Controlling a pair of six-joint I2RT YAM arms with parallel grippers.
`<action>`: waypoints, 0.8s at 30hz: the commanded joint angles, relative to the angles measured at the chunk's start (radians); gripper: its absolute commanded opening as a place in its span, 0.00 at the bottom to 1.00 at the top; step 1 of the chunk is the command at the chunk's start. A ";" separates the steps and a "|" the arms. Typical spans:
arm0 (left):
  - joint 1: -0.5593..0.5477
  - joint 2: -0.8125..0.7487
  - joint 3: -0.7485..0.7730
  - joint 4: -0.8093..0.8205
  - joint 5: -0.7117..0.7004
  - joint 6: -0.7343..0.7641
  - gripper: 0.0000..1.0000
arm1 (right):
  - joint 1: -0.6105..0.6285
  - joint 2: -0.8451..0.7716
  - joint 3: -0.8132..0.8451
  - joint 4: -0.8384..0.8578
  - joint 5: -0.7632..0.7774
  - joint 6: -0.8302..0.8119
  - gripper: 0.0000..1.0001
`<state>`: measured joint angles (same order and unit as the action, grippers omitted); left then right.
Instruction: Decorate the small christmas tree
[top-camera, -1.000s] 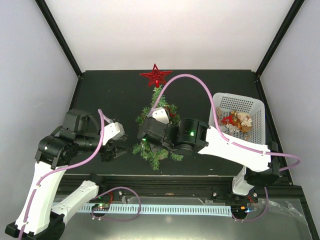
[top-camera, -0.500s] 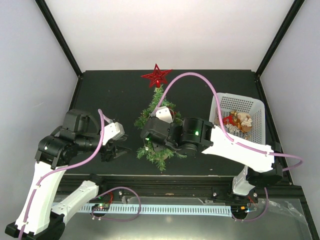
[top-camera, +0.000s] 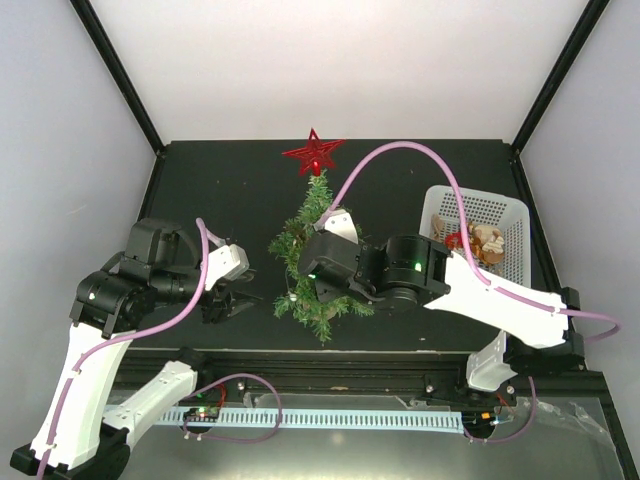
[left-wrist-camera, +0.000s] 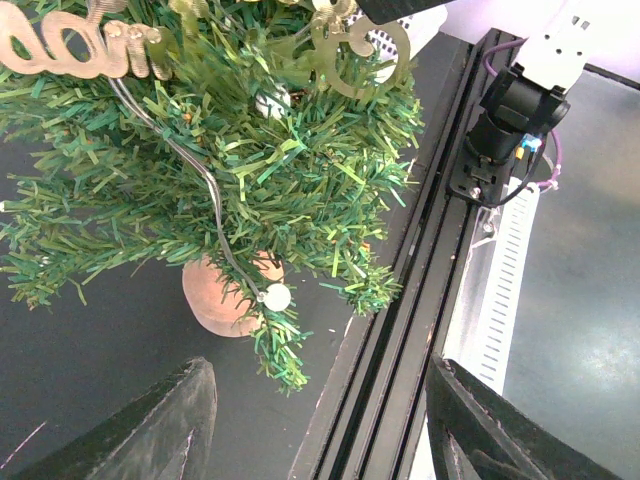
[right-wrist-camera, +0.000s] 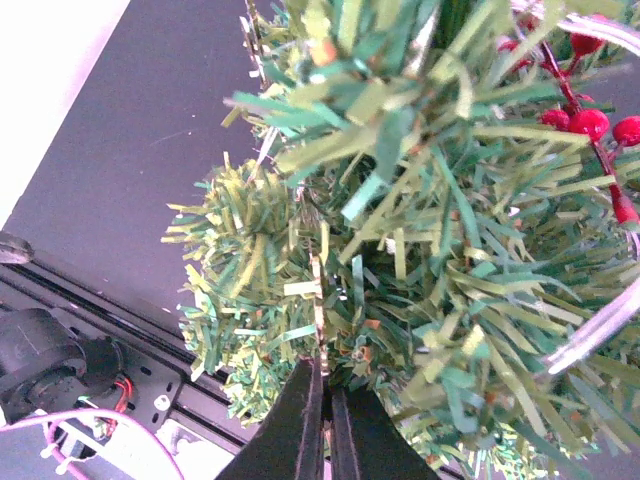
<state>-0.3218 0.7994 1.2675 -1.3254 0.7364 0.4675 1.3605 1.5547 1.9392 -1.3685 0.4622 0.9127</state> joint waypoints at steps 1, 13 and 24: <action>0.004 -0.005 -0.003 0.022 0.001 -0.004 0.58 | -0.006 -0.018 -0.039 0.021 -0.015 0.012 0.03; 0.003 -0.011 0.000 0.015 0.000 0.002 0.58 | -0.006 -0.006 -0.082 0.036 -0.053 0.009 0.04; 0.002 -0.004 0.003 0.012 0.003 0.005 0.58 | -0.005 -0.038 -0.073 -0.004 -0.037 0.044 0.22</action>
<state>-0.3218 0.7982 1.2675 -1.3258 0.7364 0.4679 1.3605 1.5417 1.8637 -1.3487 0.4099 0.9302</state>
